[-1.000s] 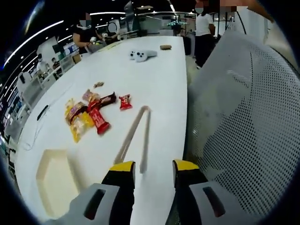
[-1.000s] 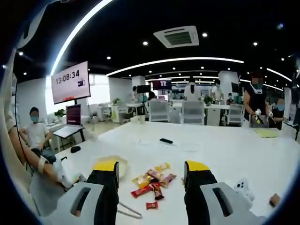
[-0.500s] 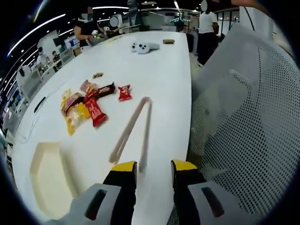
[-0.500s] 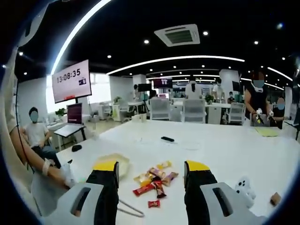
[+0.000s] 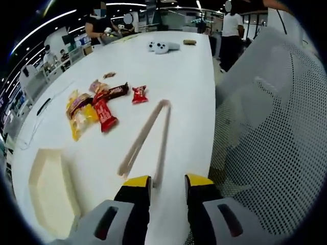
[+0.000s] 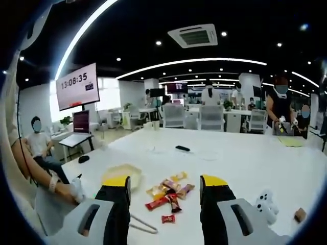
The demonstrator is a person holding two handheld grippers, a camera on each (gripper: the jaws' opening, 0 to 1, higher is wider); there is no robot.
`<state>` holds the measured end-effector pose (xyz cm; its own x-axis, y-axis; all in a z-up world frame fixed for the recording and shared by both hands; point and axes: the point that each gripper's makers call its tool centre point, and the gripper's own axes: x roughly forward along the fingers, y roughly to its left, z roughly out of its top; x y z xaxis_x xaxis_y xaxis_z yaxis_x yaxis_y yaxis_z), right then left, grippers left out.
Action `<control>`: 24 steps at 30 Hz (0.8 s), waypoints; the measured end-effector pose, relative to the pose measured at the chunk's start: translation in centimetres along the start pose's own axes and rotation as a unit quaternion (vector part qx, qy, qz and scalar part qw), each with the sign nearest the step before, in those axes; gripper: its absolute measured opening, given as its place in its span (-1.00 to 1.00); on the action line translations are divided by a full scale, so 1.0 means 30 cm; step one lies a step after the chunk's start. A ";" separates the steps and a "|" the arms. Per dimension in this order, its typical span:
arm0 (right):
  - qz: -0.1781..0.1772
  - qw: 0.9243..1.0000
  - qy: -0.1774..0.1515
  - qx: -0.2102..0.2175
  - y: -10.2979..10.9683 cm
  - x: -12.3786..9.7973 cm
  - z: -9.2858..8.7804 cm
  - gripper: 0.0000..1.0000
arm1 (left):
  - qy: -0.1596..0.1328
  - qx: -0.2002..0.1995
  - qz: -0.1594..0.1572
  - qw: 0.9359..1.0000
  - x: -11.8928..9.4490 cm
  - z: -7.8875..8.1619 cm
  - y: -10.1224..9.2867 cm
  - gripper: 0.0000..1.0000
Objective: Place the target food into the container with the food tongs after gripping and lifting it, then release it inside without dropping or visibly crushing the food.
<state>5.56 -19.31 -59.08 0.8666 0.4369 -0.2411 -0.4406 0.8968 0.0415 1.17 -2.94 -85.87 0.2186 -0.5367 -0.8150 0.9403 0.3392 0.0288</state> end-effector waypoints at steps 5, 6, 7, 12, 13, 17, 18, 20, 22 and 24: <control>0.004 1.000 0.003 -0.001 0.008 0.005 0.000 0.05 | 0.003 0.000 0.013 1.000 0.006 -0.011 0.016 -0.53; 0.005 1.000 0.003 -0.001 0.008 0.005 0.000 0.05 | 0.000 -0.002 0.015 1.000 0.006 -0.007 0.018 -0.53; 0.005 1.000 0.003 -0.001 0.010 0.007 0.002 0.05 | 0.000 0.000 0.017 1.000 0.005 -0.005 0.022 -0.54; 0.008 1.000 0.005 -0.001 0.018 0.009 -0.001 0.07 | -0.007 -0.002 0.018 1.000 0.015 0.004 0.026 -0.68; 0.008 1.000 0.007 -0.001 0.018 0.009 -0.003 0.07 | -0.008 -0.005 0.019 1.000 0.020 0.007 0.026 -0.68; 0.007 1.000 0.008 -0.002 0.017 0.003 -0.006 0.07 | -0.010 -0.004 0.021 1.000 0.023 0.013 0.024 -0.72; 0.006 1.000 0.007 -0.001 0.016 0.002 -0.006 0.07 | -0.011 -0.004 0.020 1.000 0.023 0.014 0.023 -0.72; 0.005 1.000 0.008 0.000 0.015 0.001 -0.007 0.07 | -0.013 -0.004 0.020 1.000 0.024 0.013 0.025 -0.73; 0.004 1.000 0.009 0.001 0.012 0.001 -0.010 0.07 | -0.014 -0.003 0.022 1.000 0.024 0.015 0.029 -0.77; 0.004 1.000 0.010 0.000 0.014 0.002 -0.011 0.07 | -0.015 -0.003 0.021 1.000 0.024 0.015 0.031 -0.80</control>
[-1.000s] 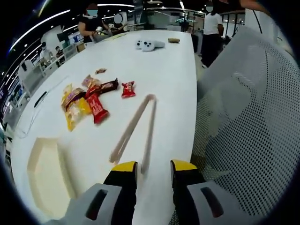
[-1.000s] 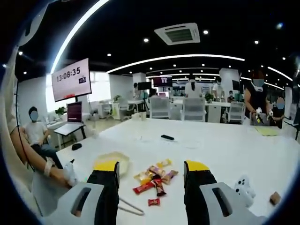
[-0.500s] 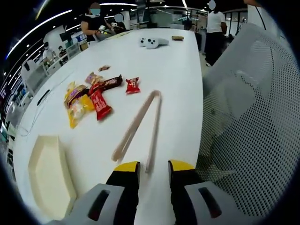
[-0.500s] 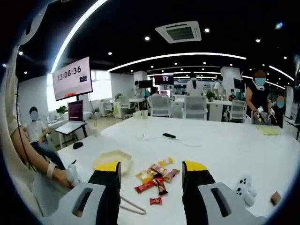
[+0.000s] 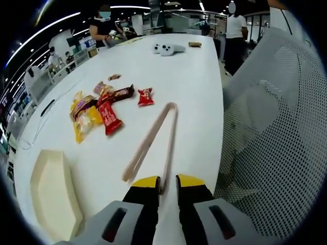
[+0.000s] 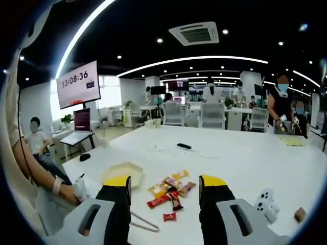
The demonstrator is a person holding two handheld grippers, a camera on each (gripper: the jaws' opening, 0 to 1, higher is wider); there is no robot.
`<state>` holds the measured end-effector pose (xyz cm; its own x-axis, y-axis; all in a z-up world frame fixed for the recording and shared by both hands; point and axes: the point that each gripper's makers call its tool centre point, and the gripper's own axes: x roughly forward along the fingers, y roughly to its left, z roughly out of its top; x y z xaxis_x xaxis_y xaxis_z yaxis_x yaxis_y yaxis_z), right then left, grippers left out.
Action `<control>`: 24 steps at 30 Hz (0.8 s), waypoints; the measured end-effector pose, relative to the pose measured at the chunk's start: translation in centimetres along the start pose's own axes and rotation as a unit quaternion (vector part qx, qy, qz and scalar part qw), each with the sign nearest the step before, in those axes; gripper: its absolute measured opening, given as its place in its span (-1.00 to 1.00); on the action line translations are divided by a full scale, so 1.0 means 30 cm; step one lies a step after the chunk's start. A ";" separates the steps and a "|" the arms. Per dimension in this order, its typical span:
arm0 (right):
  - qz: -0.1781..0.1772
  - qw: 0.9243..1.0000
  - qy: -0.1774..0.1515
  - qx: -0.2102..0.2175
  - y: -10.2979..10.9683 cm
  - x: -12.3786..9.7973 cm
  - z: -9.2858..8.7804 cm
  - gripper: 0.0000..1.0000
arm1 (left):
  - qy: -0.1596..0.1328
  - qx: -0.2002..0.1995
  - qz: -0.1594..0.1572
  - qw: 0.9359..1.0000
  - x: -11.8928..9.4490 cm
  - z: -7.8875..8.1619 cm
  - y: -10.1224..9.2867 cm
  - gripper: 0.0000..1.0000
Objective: Place the target food into the container with the food tongs after gripping and lifting it, then release it inside without dropping or visibly crushing the food.
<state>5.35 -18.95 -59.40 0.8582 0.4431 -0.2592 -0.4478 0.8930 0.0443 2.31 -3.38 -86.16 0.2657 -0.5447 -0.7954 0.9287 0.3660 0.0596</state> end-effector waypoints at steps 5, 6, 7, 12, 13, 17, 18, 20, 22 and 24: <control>0.003 1.000 -0.001 0.005 0.005 0.008 0.000 0.07 | -0.004 0.003 -0.002 1.000 -0.001 0.000 0.005 -0.88; 0.006 1.000 0.002 0.004 0.010 0.014 -0.008 0.07 | -0.005 0.003 -0.002 1.000 -0.002 0.000 0.008 -0.89; 0.008 1.000 0.003 0.003 0.011 0.017 -0.015 0.07 | -0.005 0.002 -0.004 1.000 -0.002 0.000 0.007 -0.90; 0.019 1.000 0.007 -0.007 0.032 0.012 -0.022 0.15 | -0.004 0.007 -0.003 1.000 -0.003 -0.002 0.004 -0.95; 0.021 1.000 0.010 -0.007 0.034 0.012 -0.026 0.15 | -0.005 0.007 -0.003 1.000 -0.002 -0.002 0.004 -0.95; 0.024 1.000 0.015 -0.008 0.041 0.011 -0.039 0.14 | -0.006 0.004 -0.006 1.000 -0.001 -0.003 0.004 -0.95; 0.025 1.000 0.016 -0.007 0.041 0.010 -0.040 0.14 | -0.007 0.004 -0.006 1.000 -0.001 -0.003 0.004 -0.95; 0.025 1.000 0.017 -0.004 0.041 0.009 -0.044 0.14 | -0.007 0.005 -0.006 1.000 0.000 -0.003 0.004 -0.95; 0.026 0.999 0.018 -0.003 0.043 0.008 -0.047 0.14 | -0.008 0.007 -0.007 1.000 0.000 -0.003 0.004 -0.96; 0.027 0.999 0.020 -0.002 0.045 0.007 -0.051 0.14 | -0.008 0.007 -0.008 1.000 0.000 -0.003 0.003 -0.96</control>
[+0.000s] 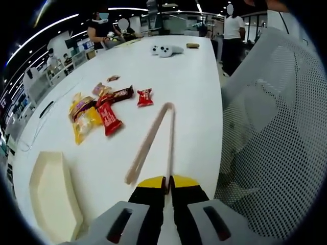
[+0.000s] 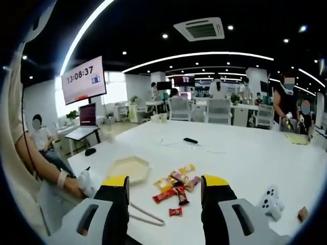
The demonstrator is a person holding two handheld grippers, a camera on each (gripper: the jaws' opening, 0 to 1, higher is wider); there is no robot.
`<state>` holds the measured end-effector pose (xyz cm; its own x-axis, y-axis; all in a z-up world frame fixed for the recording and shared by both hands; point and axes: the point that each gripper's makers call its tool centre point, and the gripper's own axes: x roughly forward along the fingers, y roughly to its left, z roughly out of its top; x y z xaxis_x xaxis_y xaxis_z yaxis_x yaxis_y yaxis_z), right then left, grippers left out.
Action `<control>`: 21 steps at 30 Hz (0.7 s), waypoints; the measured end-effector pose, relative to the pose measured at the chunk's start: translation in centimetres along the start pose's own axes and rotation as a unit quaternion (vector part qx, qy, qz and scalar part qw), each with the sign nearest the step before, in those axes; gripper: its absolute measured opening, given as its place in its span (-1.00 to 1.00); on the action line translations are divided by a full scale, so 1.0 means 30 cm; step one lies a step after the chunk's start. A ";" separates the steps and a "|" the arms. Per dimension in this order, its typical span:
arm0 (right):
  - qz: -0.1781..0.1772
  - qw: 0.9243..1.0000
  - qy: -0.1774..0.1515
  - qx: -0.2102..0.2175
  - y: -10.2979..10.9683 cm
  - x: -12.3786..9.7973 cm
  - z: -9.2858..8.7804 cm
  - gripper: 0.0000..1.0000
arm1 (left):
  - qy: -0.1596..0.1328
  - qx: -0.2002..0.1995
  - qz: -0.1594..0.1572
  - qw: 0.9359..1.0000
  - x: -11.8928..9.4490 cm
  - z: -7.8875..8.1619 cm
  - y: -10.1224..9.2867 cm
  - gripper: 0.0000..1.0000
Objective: Place the target food into the container with the food tongs after gripping and lifting it, then release it inside without dropping or visibly crushing the food.
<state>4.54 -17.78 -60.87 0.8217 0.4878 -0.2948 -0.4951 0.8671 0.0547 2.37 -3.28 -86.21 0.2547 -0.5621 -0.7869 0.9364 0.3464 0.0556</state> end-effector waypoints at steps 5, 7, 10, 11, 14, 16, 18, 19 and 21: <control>0.000 1.000 0.004 0.004 -0.002 -0.007 -0.011 0.14 | 0.002 0.001 -0.005 1.000 0.002 0.001 -0.005 -0.98; 0.000 1.000 0.004 0.005 -0.002 -0.006 -0.014 0.14 | 0.003 -0.001 -0.008 1.000 0.002 0.000 -0.008 -0.99; 0.001 1.000 0.005 0.006 0.001 -0.008 -0.018 0.13 | 0.007 -0.002 -0.011 1.000 0.001 0.001 -0.013 -0.99; 0.001 1.000 0.006 0.007 0.003 -0.007 -0.020 0.13 | 0.007 -0.002 -0.010 1.000 0.000 0.002 -0.013 -0.99; 0.003 1.000 0.007 0.008 0.007 -0.008 -0.024 0.13 | 0.007 -0.001 -0.011 1.000 0.001 0.000 -0.015 -1.00; 0.004 1.000 0.008 0.009 0.007 -0.008 -0.029 0.13 | 0.008 0.000 -0.010 1.000 0.001 0.000 -0.015 -1.00; 0.005 1.000 0.009 0.011 0.007 -0.008 -0.035 0.13 | 0.008 0.000 -0.012 1.000 -0.001 0.001 -0.018 -1.00; 0.005 1.000 0.010 0.012 0.007 -0.008 -0.037 0.13 | 0.007 -0.001 -0.013 1.000 -0.003 0.002 -0.019 -1.00; 0.005 1.000 0.010 0.015 0.006 -0.006 -0.045 0.13 | 0.006 -0.002 -0.014 1.000 -0.006 0.004 -0.019 -1.00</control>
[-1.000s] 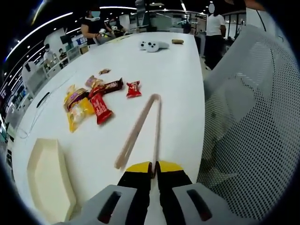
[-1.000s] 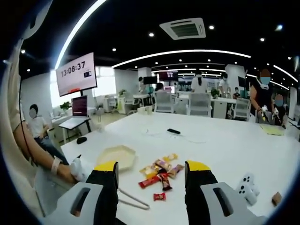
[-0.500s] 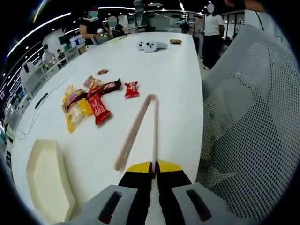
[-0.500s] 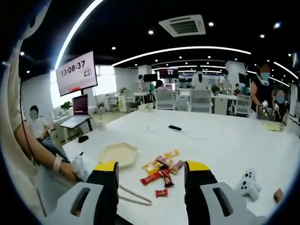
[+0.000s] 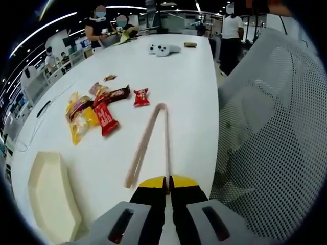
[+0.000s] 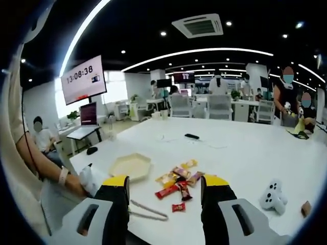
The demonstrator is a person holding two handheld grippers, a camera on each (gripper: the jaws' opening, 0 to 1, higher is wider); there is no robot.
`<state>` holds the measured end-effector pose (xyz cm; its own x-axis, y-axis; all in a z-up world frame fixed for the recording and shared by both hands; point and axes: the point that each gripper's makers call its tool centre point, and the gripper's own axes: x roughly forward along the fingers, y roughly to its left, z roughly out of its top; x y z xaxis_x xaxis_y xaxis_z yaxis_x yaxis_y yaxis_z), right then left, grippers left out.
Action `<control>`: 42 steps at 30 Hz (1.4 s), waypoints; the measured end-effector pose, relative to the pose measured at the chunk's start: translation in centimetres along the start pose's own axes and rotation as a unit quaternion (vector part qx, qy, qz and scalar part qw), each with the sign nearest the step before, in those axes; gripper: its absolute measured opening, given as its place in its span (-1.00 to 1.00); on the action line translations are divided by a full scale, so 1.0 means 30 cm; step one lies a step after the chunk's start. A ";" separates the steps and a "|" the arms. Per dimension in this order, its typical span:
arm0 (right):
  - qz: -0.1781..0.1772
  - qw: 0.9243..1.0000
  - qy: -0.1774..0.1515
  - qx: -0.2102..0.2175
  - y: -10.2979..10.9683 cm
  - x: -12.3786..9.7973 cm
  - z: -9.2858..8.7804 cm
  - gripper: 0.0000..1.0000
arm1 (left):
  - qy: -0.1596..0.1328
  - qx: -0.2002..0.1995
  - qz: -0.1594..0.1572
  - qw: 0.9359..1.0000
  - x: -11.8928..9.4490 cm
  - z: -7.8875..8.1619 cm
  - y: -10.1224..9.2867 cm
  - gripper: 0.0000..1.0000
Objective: Place the target food into the container with the food tongs after gripping and lifting it, then release it inside without dropping or visibly crushing the food.
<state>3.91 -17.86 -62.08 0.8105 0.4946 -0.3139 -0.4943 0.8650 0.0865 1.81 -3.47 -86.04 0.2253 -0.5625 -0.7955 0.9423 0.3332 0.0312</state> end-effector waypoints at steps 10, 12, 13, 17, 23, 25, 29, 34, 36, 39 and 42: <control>0.004 1.000 0.004 0.007 0.010 0.006 -0.021 0.13 | -0.009 -0.001 -0.014 1.000 -0.042 0.001 -0.022 -1.00; 0.005 1.000 0.002 0.008 0.012 0.007 -0.020 0.13 | -0.010 0.000 -0.015 1.000 -0.049 0.006 -0.022 -1.00; 0.007 1.000 0.002 0.008 0.013 0.008 -0.019 0.14 | -0.018 -0.004 -0.018 1.000 -0.058 0.015 -0.020 -1.00; 0.009 1.000 -0.001 0.008 0.015 0.014 -0.013 0.14 | -0.036 -0.026 -0.016 0.999 -0.091 0.041 -0.007 -1.00; 0.021 1.000 -0.006 0.003 0.032 0.029 0.006 0.14 | -0.045 -0.017 -0.020 0.999 -0.133 0.065 -0.021 -1.00; 0.025 1.000 -0.007 0.001 0.040 0.030 0.009 0.14 | -0.047 -0.015 -0.022 0.999 -0.156 0.074 -0.028 -1.00; 0.034 0.999 -0.006 -0.002 0.057 0.027 0.006 0.14 | -0.053 -0.007 -0.023 0.998 -0.214 0.112 -0.038 -1.00; 0.044 0.999 -0.006 -0.001 0.073 0.022 0.000 0.14 | -0.071 0.005 -0.020 0.997 -0.287 0.167 -0.036 -1.00; 0.047 0.999 -0.008 -0.001 0.078 0.021 0.003 0.14 | -0.076 0.011 -0.022 0.997 -0.318 0.186 -0.040 -1.00; 0.056 0.998 -0.012 -0.004 0.093 0.020 0.010 0.14 | -0.085 0.013 -0.024 0.996 -0.361 0.208 -0.045 -1.00; 0.069 0.998 -0.011 -0.012 0.114 0.016 0.013 0.14 | -0.098 -0.001 -0.029 0.995 -0.397 0.232 -0.054 -1.00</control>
<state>2.74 -14.63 -61.57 0.7412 0.6100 -0.2802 -0.6083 0.7869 0.1041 -0.67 -2.56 -72.40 0.2143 -0.7172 -0.6631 0.9549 0.2968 -0.0123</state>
